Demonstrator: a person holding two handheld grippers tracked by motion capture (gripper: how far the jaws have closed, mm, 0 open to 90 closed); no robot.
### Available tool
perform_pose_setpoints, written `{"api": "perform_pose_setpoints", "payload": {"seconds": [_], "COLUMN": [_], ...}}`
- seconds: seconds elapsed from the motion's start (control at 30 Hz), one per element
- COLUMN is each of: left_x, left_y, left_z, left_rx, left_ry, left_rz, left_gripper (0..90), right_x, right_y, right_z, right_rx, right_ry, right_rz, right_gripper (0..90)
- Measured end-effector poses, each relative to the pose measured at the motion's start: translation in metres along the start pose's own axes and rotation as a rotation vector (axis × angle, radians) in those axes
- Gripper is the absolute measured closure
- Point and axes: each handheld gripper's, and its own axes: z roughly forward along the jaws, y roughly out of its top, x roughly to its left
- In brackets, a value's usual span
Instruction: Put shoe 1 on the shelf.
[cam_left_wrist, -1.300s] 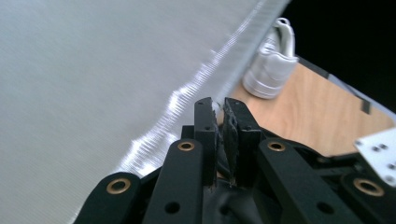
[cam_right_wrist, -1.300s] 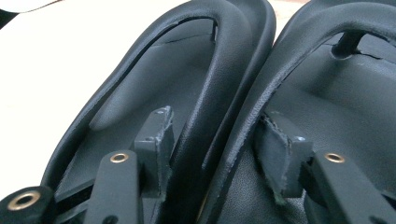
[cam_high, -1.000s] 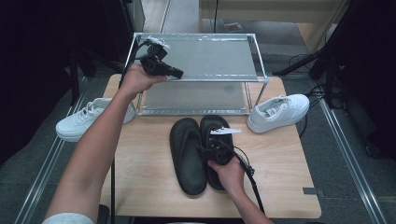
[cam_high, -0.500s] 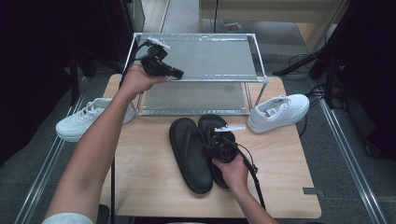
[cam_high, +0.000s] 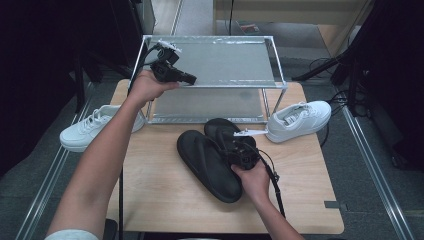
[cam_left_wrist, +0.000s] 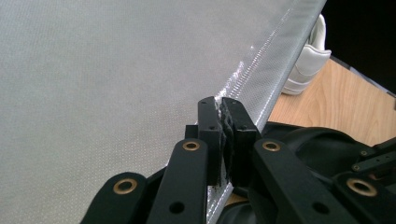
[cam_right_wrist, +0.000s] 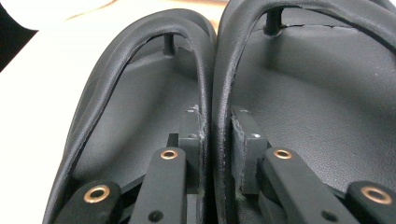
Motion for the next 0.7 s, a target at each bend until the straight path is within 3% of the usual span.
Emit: {"api": "perform_pose_setpoints", "payload": {"seconds": [0.13,0.27,0.47,0.7], "left_x": [-0.001,-0.001,-0.001,-0.004], "left_y": [0.000,0.000,0.000,0.001], "left_z": [0.000,0.000,0.000,0.000], "left_rx": [0.002,0.003,0.006,0.012], "left_ry": [0.010,-0.004,0.000,0.017], "left_rz": [0.001,-0.020,-0.018,-0.004], "left_gripper": [87.5,87.5,87.5,87.5], "right_x": [-0.003,-0.005,-0.011,-0.016], "right_y": [0.014,0.027,0.051,0.077], "right_z": [0.007,0.016,0.034,0.055], "right_rx": [-0.026,-0.050,-0.093,-0.136], "right_ry": [0.018,0.012,0.009,-0.031], "right_rz": [0.001,0.005,0.026,0.046], "right_gripper": [77.8,77.8,77.7,77.5]}}
